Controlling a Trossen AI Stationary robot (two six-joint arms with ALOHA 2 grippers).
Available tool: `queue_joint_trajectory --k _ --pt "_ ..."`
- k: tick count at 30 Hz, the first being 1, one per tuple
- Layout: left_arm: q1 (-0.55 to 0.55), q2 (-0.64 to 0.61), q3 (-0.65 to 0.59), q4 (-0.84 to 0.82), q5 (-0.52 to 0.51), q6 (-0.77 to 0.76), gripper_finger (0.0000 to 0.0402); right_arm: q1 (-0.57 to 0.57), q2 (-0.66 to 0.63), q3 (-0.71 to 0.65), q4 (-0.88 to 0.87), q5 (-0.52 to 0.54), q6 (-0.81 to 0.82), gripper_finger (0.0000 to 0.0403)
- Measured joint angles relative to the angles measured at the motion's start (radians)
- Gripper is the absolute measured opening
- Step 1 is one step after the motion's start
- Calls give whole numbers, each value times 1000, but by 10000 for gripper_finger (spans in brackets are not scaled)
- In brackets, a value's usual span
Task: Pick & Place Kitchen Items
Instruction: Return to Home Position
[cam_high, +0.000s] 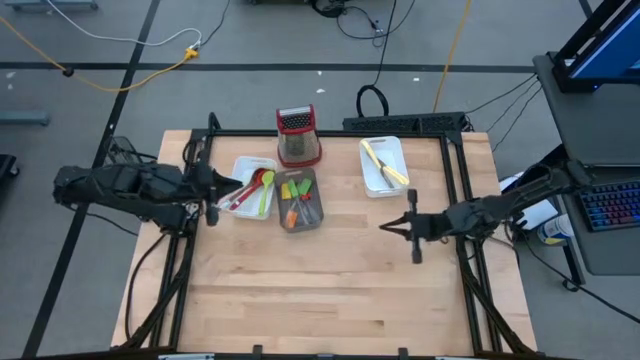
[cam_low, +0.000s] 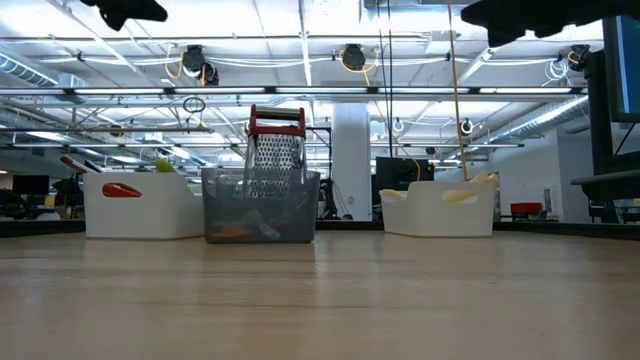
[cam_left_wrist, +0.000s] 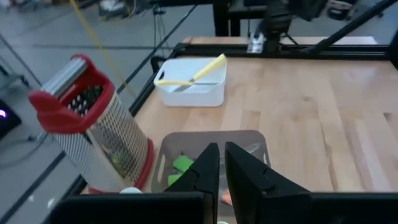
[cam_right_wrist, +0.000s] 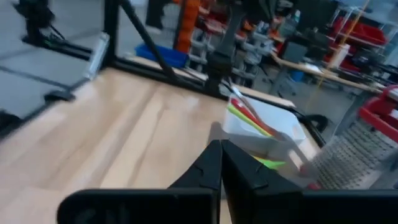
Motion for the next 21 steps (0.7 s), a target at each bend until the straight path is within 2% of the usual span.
queue_joint_trajectory --k 10,21 --pt "-62 -57 -39 19 43 157 33 -97 -258 -170 0 -24 24 0" --pt "-93 -292 -344 210 43 156 33 -124 -513 -329 3 -63 53 0"
